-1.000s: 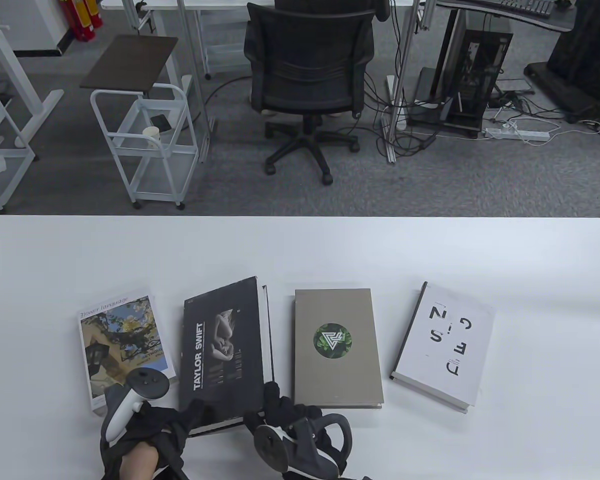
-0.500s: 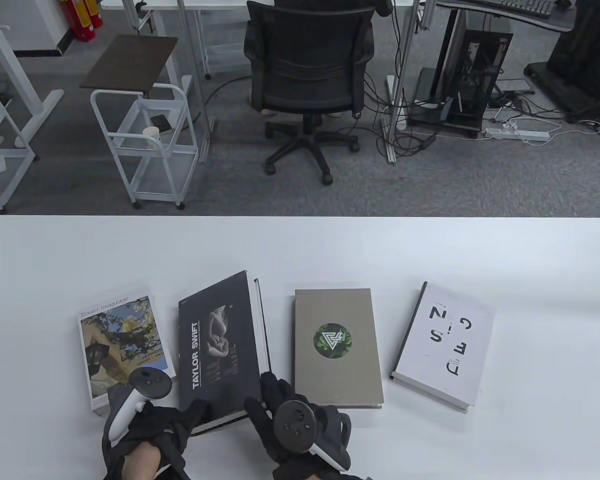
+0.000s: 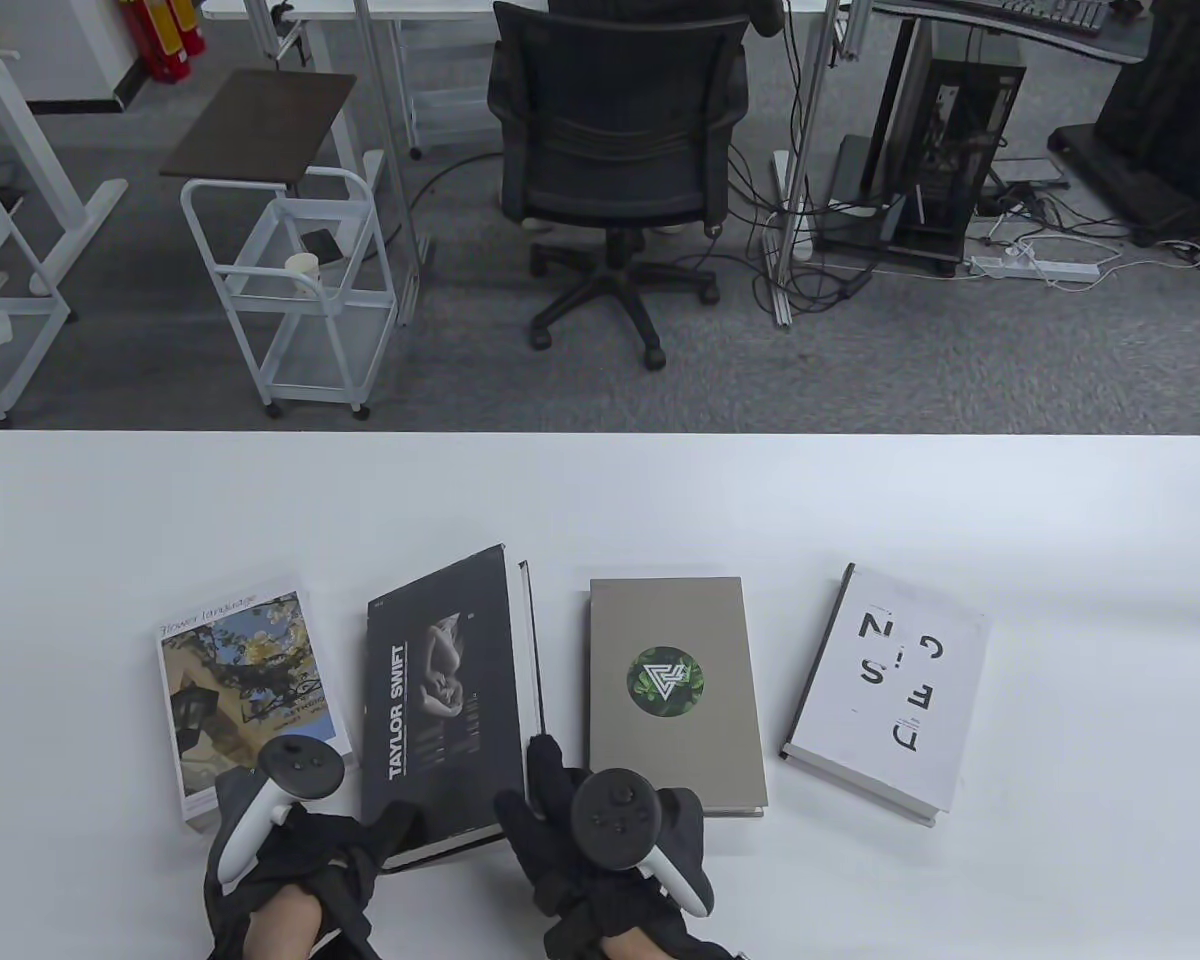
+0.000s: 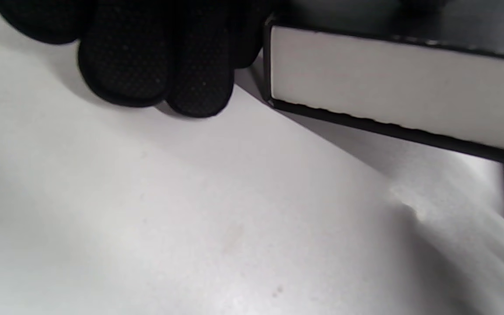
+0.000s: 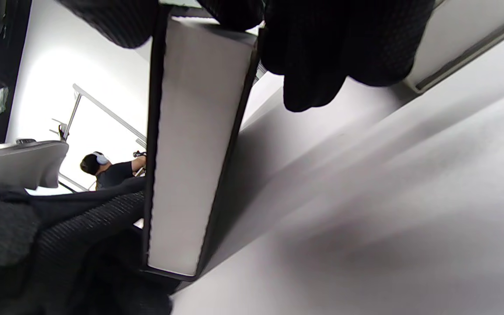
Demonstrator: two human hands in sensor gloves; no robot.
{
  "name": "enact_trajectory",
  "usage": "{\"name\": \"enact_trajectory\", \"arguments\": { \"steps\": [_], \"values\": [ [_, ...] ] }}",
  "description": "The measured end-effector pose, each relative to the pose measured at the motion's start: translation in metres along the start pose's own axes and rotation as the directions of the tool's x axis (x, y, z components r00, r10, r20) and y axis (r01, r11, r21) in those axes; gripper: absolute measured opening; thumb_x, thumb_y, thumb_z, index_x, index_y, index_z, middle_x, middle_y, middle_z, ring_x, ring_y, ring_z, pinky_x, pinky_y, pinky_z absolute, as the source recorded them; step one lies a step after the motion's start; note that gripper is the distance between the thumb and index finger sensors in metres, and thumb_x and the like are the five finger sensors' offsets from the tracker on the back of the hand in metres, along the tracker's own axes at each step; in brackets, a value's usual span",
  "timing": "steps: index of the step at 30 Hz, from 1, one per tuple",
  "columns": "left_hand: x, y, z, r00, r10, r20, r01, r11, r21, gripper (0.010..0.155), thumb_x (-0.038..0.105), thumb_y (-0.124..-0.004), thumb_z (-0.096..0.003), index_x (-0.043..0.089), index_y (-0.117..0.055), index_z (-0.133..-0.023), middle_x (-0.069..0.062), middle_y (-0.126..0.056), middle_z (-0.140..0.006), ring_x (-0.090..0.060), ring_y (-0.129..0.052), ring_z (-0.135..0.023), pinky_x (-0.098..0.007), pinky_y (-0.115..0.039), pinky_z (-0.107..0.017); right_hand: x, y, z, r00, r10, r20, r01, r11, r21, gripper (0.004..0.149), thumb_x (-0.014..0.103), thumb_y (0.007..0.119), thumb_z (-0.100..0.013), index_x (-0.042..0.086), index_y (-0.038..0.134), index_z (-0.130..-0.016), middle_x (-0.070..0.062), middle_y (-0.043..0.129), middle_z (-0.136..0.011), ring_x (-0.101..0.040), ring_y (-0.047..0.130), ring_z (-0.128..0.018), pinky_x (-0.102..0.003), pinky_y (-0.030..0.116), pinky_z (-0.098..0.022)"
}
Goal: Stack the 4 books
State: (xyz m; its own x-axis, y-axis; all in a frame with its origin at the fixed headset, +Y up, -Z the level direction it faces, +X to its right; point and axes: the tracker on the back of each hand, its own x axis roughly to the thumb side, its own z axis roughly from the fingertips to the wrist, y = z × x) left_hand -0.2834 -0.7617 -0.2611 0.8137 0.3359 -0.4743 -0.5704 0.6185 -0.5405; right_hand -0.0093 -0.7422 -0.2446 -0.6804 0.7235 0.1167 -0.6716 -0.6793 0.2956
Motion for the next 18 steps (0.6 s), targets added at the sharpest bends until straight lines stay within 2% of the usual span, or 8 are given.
{"name": "enact_trajectory", "arguments": {
  "steps": [5, 10, 14, 18],
  "values": [
    [0.001, 0.0, -0.001, 1.0, -0.012, 0.028, 0.011, 1.0, 0.014, 0.085, 0.066, -0.056, -0.0452, -0.004, -0.074, -0.089, -0.02, -0.095, -0.072, -0.042, -0.098, -0.057, -0.062, -0.073, -0.048, -0.003, 0.0, -0.002, 0.999, -0.032, -0.002, 0.032, 0.999, 0.024, 0.07, 0.05, 0.056, -0.07, 0.004, 0.033, -0.117, -0.031, 0.057, -0.1, -0.038, 0.085, -0.075, -0.046, 0.08, -0.058],
    [0.001, 0.0, -0.003, 0.996, 0.002, 0.085, -0.004, 1.0, 0.023, 0.083, 0.065, -0.056, -0.0459, -0.003, -0.075, -0.089, -0.019, -0.096, -0.071, -0.041, -0.098, -0.056, -0.062, -0.074, -0.047, -0.007, -0.002, -0.002, 0.99, -0.137, -0.018, 0.138, 0.989, 0.045, 0.07, 0.045, 0.059, -0.07, 0.001, 0.03, -0.116, -0.035, 0.051, -0.099, -0.039, 0.084, -0.076, -0.047, 0.079, -0.06],
    [0.003, -0.001, -0.002, 0.991, 0.006, 0.135, -0.008, 1.0, 0.015, 0.083, 0.065, -0.055, -0.0459, -0.002, -0.076, -0.09, -0.019, -0.096, -0.071, -0.04, -0.098, -0.056, -0.061, -0.074, -0.048, -0.012, -0.009, 0.0, 0.974, -0.223, -0.025, 0.224, 0.975, 0.014, 0.068, 0.041, 0.064, -0.069, 0.0, 0.035, -0.115, -0.038, 0.052, -0.098, -0.041, 0.085, -0.075, -0.049, 0.08, -0.059],
    [0.005, 0.003, 0.003, 0.97, 0.059, 0.236, -0.069, 0.997, 0.037, 0.082, 0.066, -0.053, -0.046, 0.0, -0.076, -0.091, -0.017, -0.096, -0.071, -0.039, -0.098, -0.057, -0.06, -0.075, -0.048, -0.016, -0.022, 0.0, 0.96, -0.276, -0.034, 0.275, 0.961, -0.034, 0.066, 0.038, 0.065, -0.067, -0.001, 0.039, -0.114, -0.04, 0.053, -0.097, -0.043, 0.086, -0.074, -0.051, 0.081, -0.057]
  ]
}}
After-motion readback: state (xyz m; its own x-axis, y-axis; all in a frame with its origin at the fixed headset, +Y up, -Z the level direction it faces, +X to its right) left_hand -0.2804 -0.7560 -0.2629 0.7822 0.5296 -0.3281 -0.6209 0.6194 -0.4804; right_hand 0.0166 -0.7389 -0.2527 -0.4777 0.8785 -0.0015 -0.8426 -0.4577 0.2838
